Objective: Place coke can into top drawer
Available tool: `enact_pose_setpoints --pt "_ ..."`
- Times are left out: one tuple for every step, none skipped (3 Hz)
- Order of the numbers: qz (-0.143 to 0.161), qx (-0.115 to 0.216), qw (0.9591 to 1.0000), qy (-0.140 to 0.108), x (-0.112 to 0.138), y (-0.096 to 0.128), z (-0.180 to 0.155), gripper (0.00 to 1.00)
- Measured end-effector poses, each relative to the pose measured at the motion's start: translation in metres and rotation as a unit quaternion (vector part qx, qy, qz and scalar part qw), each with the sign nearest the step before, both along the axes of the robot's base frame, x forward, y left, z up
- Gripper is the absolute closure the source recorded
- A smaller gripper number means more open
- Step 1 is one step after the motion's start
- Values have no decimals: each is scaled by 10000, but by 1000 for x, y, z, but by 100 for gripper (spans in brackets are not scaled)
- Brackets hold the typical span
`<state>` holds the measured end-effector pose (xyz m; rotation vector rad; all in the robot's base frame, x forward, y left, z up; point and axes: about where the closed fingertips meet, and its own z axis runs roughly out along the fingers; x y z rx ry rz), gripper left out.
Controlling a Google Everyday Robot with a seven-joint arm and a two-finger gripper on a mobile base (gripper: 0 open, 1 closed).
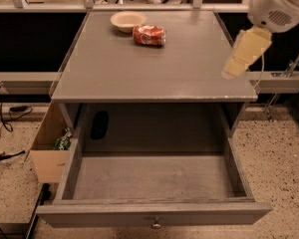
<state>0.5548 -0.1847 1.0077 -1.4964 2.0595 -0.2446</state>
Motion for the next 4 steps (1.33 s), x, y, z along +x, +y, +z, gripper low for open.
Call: enact_pose_setpoints --pt "-47 267 9995 -173 39 8 -5 0" --pt "-51 615 9978 -245 79 16 -20 0" --pt "-43 614 9978 -246 81 18 -21 0" --pt "68 745 9968 -281 106 37 -28 0"
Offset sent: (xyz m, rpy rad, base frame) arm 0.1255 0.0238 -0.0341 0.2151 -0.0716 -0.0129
